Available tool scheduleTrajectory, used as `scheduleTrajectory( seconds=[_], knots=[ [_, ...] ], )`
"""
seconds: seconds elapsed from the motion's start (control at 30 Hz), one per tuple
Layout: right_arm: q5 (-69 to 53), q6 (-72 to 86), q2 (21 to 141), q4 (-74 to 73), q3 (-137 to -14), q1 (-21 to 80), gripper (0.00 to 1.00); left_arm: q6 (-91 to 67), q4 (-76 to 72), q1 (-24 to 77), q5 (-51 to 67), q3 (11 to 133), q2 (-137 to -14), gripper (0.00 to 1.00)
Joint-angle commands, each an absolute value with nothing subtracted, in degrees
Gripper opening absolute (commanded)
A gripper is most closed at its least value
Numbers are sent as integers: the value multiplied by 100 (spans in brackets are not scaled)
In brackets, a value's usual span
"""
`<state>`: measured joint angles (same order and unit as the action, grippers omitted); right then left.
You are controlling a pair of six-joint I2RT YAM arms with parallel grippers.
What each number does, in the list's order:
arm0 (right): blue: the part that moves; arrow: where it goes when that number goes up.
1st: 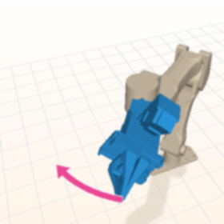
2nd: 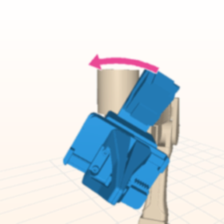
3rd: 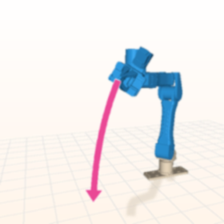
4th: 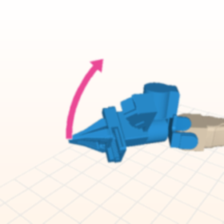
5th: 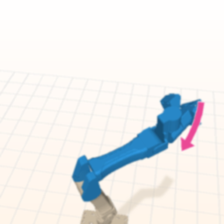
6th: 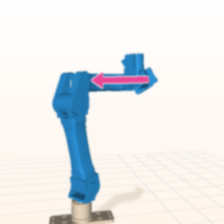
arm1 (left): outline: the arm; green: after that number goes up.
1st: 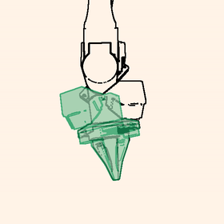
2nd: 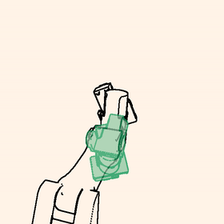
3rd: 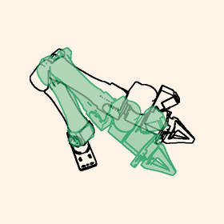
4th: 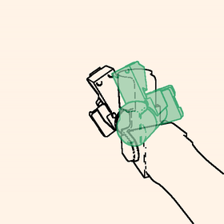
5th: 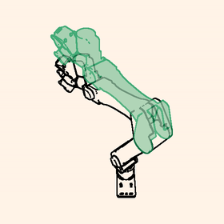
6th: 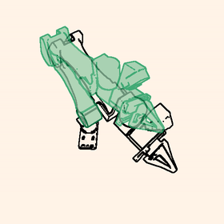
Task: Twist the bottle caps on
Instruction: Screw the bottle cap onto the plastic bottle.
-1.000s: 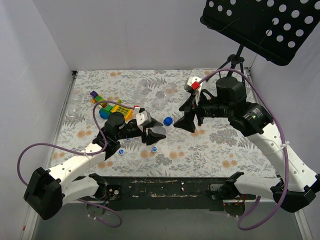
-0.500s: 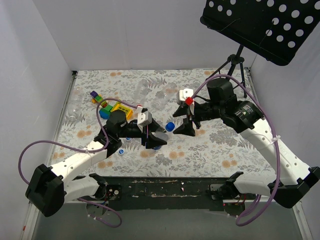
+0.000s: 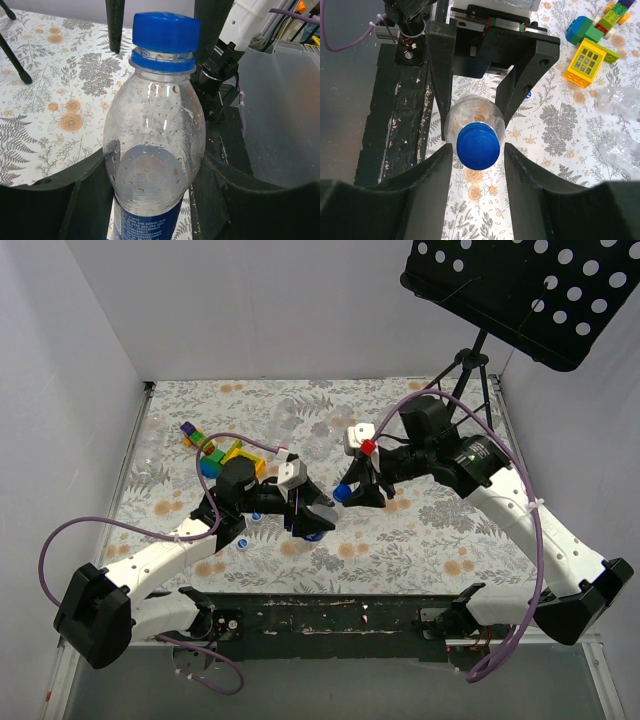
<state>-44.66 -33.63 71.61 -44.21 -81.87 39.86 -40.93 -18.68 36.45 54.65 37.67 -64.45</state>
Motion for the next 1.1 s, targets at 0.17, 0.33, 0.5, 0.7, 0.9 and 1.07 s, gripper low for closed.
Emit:
scheduleTrajectory(
  seconds=[0.17, 0.33, 0.5, 0.7, 0.9, 1.07],
  knots=[
    [-4684, -3419, 7242, -4667, -8543, 3973, 31, -4034, -1767, 3604, 5441, 4008, -6399, 31],
    [-4650, -3209, 7233, -4676, -8508, 3981, 20, -3815, -1705, 3595, 5028, 3973, -6320, 30],
    [-4185, -2375, 7347, -4518, -8447, 4051, 12, -3464, -1802, 3612, 4203, 3771, -6074, 30],
    [-2972, -93, 7637, -3762, -8139, 4113, 1, -2753, -1907, 4077, 2053, 3420, -5670, 28],
    [-2786, 1378, 7735, -2938, -7542, 4157, 1, -1443, -2223, 5079, -1534, 3085, -5520, 22],
    [-2760, 1538, 7691, -2716, -7470, 4157, 4, -993, -2321, 5291, -2092, 3032, -5563, 23]
  ],
)
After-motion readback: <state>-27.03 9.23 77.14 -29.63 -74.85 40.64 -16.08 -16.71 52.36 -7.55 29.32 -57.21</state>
